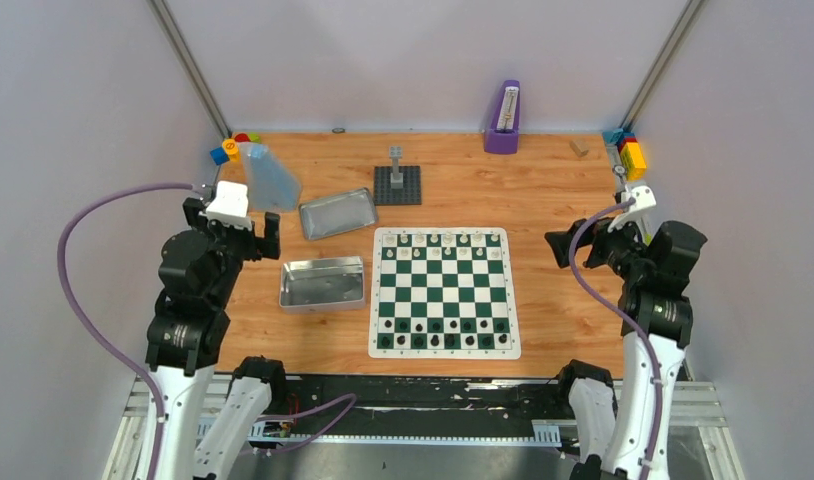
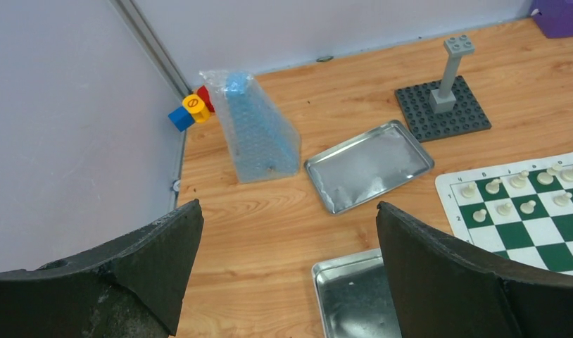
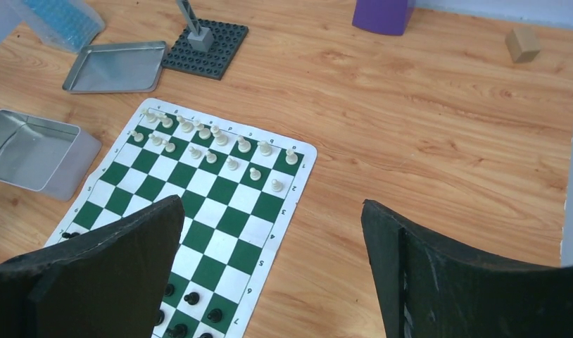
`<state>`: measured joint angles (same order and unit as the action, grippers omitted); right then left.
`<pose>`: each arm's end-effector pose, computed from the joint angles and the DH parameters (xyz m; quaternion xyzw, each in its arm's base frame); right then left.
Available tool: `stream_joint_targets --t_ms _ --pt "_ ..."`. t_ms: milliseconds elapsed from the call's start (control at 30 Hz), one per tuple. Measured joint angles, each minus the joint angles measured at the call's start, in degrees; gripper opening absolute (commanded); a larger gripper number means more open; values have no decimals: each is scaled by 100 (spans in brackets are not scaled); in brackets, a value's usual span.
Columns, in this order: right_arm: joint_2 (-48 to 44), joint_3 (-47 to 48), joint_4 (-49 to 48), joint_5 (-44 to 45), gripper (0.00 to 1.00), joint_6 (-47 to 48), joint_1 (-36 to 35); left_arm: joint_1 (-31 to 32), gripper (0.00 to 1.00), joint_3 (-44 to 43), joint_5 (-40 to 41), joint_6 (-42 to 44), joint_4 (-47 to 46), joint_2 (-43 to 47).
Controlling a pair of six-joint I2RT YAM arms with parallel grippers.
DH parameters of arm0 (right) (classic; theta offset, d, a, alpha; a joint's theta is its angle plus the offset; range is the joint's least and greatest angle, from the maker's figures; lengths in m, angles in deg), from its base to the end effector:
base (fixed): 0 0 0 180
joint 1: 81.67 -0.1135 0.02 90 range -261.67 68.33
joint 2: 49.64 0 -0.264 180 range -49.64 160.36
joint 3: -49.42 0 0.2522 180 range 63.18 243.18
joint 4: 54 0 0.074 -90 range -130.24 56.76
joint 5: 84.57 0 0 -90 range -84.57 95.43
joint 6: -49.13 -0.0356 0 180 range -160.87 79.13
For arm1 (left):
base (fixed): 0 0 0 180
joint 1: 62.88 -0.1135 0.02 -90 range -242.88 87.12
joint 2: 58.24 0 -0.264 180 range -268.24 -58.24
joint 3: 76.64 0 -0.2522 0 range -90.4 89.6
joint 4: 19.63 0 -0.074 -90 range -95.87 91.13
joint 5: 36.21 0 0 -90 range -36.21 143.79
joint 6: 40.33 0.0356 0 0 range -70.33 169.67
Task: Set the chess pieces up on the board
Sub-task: Reset both arms
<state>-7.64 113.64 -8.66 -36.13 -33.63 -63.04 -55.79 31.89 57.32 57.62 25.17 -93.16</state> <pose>0.1495 -0.0255 0.3460 -0.1171 0.7957 0.1732 0.5684 0.1139 -0.0120 0.3991 0.0789 0.7519 0.0282 0.6539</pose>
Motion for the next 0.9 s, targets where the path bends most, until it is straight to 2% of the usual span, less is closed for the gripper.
stream_joint_targets --t_ms 167,367,667,900 --pt "-748 -326 -63 -125 100 -20 -2 -63 100 396 -76 -42 2 505" --pt "-1224 -437 -151 -24 100 -28 0 -262 100 1021 -472 -39 -57 866" --pt "-1128 -470 -229 61 100 -31 0 -284 100 1574 -647 -17 -282 1032" --pt "-1001 -470 -229 61 100 -26 0 -317 100 1631 -745 -7 -343 1078"
